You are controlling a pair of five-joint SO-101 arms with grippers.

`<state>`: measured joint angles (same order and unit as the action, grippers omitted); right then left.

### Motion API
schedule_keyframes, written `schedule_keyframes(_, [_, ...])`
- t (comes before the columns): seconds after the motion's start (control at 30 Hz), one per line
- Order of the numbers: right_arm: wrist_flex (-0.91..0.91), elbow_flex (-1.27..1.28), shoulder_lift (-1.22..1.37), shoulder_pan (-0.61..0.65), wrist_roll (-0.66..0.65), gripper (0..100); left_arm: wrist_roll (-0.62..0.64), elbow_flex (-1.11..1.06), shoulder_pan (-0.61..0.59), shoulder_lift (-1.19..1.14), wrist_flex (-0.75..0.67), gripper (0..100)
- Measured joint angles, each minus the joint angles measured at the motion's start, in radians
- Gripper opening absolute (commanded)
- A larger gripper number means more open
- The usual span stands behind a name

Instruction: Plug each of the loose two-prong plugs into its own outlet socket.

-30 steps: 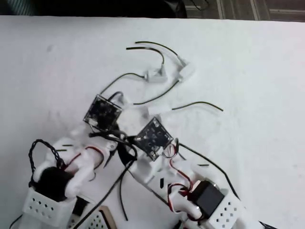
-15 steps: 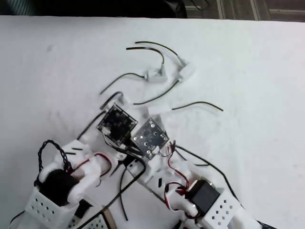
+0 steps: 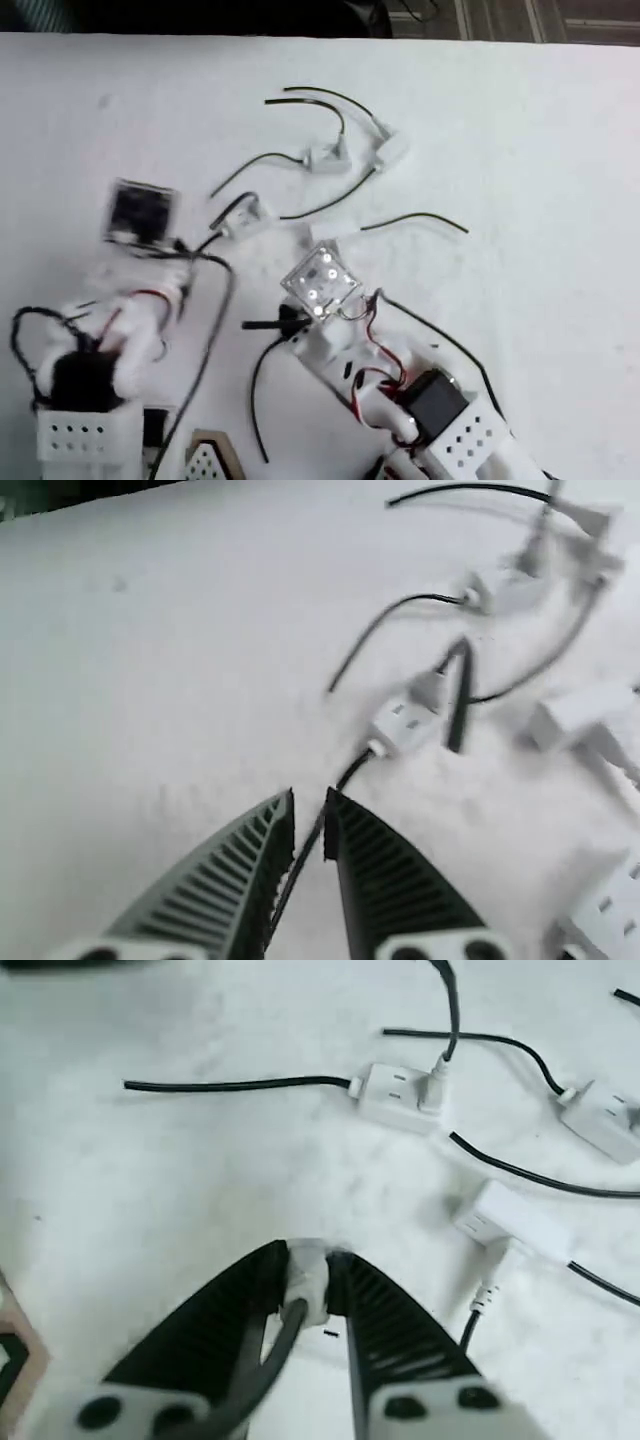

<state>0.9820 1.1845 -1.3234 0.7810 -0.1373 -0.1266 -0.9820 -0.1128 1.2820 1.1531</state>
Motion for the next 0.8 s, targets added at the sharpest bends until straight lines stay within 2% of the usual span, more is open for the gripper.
schedule_keyframes(0.17, [0.002, 0.048, 0.029, -0.06, -0.044, 1.7, 0.103, -0.078, -0.187, 0.0, -0.115, 8])
schedule_keyframes(0.33, [-0.052, 0.041, 0.221, -0.104, -0.046, 1.7, 0.239, -0.109, -0.322, -0.002, -0.175, 8])
schedule_keyframes(0.6, [-0.091, -0.097, 0.572, -0.144, 0.0, 1.7, 0.298, -0.135, -0.345, -0.002, -0.212, 8])
schedule_keyframes(0.8, [-0.164, -0.114, 0.669, -0.187, 0.002, 1.7, 0.298, -0.138, -0.345, -0.002, -0.218, 8])
